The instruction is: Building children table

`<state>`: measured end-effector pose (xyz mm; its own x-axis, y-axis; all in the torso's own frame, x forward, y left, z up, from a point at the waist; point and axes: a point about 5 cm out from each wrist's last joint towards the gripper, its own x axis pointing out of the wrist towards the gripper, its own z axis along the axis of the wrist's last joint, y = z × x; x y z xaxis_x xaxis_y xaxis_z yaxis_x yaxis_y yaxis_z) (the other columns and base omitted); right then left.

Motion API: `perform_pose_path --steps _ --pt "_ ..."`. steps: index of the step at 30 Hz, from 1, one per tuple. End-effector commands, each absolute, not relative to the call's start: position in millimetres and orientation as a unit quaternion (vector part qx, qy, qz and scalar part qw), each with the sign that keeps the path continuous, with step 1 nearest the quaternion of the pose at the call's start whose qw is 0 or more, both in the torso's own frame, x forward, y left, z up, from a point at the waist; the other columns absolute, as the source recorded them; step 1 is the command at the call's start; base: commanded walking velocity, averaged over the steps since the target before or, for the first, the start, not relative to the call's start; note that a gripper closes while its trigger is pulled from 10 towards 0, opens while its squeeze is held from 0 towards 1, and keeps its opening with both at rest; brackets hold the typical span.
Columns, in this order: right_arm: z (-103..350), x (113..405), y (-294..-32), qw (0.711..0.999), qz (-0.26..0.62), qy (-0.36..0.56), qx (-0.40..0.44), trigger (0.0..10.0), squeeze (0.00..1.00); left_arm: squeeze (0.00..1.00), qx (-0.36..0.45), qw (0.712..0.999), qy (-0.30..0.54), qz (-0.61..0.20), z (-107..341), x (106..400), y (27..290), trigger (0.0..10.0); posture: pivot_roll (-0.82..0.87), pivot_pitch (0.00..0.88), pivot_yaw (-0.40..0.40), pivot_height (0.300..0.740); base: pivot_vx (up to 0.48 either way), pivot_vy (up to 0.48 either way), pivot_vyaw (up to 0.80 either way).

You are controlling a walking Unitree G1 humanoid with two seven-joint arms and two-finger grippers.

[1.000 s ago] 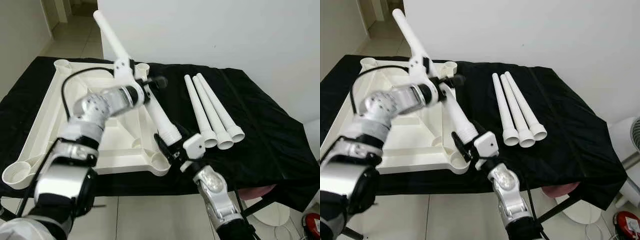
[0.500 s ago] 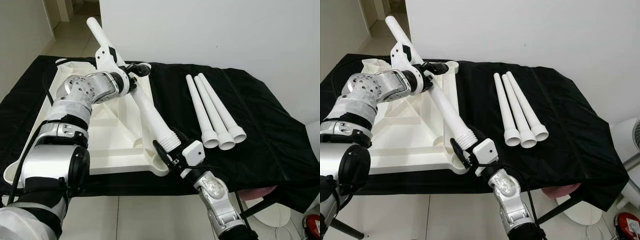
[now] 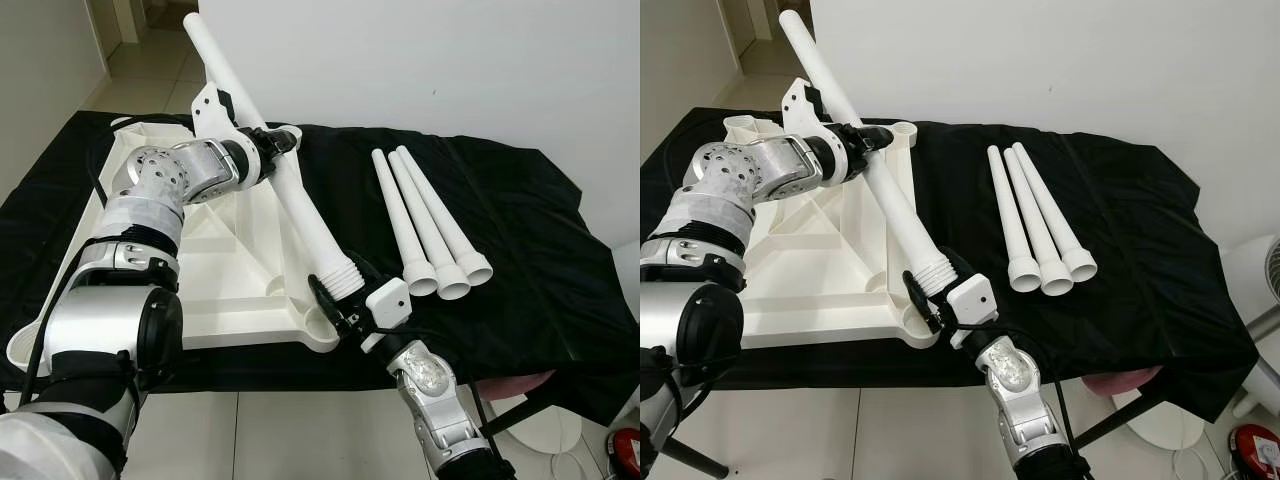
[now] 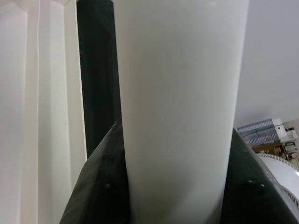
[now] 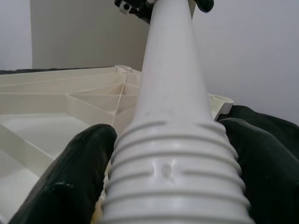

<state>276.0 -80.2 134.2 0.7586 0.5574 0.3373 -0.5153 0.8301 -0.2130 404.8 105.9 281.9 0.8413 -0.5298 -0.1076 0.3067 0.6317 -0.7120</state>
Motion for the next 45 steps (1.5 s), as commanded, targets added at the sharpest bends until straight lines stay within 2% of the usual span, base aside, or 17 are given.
perform_pose_path --steps 1,4,5,10,11,12,17,21,22,32,36,43,45 --pt "134.2 277.6 -84.1 0.938 0.283 -0.192 -0.049 10.0 1.0 0.0 -0.369 0.865 0.118 -0.32 296.5 402.2 96.6 0.0 0.01 0.0 -0.064 0.74 0.0 0.0 0.0" --pt "134.5 278.0 -84.4 0.938 0.283 -0.192 -0.048 10.0 1.0 0.0 -0.373 0.865 0.113 -0.317 298.5 403.0 97.9 0.0 0.01 0.0 -0.064 0.74 0.0 0.0 0.0" --pt "134.5 278.4 -84.6 0.939 0.283 -0.19 -0.045 10.0 1.0 0.0 -0.369 0.867 0.103 -0.318 302.1 403.5 99.3 10.0 0.01 0.0 -0.065 0.74 0.0 0.0 0.0" --pt "134.4 279.6 -85.8 0.944 0.275 -0.179 -0.03 10.0 1.0 0.0 -0.352 0.878 0.064 -0.317 313.5 404.6 104.3 10.0 0.0 0.0 -0.068 0.74 0.0 0.0 0.0" --pt "134.4 280.0 -86.4 0.946 0.271 -0.174 -0.022 10.0 0.92 0.0 -0.344 0.882 0.049 -0.318 317.7 404.5 105.5 10.0 0.0 0.0 -0.068 0.74 0.0 0.0 0.0" --pt "135.5 280.7 -86.9 0.949 0.268 -0.168 -0.017 10.0 0.0 0.0 -0.334 0.886 0.022 -0.32 324.5 403.3 106.4 10.0 0.0 0.0 -0.071 0.74 0.0 0.0 0.0" --pt "139.3 285.6 -89.7 0.956 0.25 -0.151 -0.01 10.0 0.0 0.0 -0.271 0.91 -0.032 -0.312 335.5 399.0 104.4 10.0 0.0 0.0 -0.074 0.74 0.0 0.0 0.0" --pt "140.0 286.9 -90.7 0.958 0.244 -0.149 -0.012 10.0 0.0 0.0 -0.259 0.915 -0.037 -0.307 336.4 398.3 103.6 10.0 0.0 0.0 -0.076 0.74 0.0 0.0 0.0" --pt "142.9 291.3 -92.7 0.964 0.228 -0.139 -0.011 10.0 0.0 0.0 -0.232 0.924 -0.06 -0.299 340.3 394.9 101.2 10.0 0.0 0.0 -0.08 0.74 0.0 0.0 0.0" --pt "168.1 303.9 -94.3 0.97 0.198 -0.141 -0.015 10.0 0.0 0.0 -0.159 0.937 -0.141 -0.277 351.0 372.8 82.4 10.0 0.0 0.0 -0.094 0.74 0.0 0.0 0.0" --pt "188.0 312.3 -87.9 0.966 0.205 -0.153 -0.037 10.0 0.0 0.0 -0.109 0.937 -0.203 -0.263 358.8 348.9 58.7 10.0 0.01 0.0 -0.1 0.74 0.0 0.0 0.0" --pt "193.3 318.1 -79.9 0.963 0.214 -0.151 -0.061 10.0 0.0 0.0 -0.108 0.932 -0.22 -0.268 358.1 336.6 41.4 10.0 0.01 0.0 -0.105 0.74 0.0 0.0 0.0" --pt "195.9 326.1 -73.3 0.963 0.214 -0.142 -0.078 10.0 0.0 0.0 -0.112 0.925 -0.22 -0.289 352.5 324.4 23.5 10.0 0.01 0.0 -0.105 0.74 0.0 0.0 0.0"
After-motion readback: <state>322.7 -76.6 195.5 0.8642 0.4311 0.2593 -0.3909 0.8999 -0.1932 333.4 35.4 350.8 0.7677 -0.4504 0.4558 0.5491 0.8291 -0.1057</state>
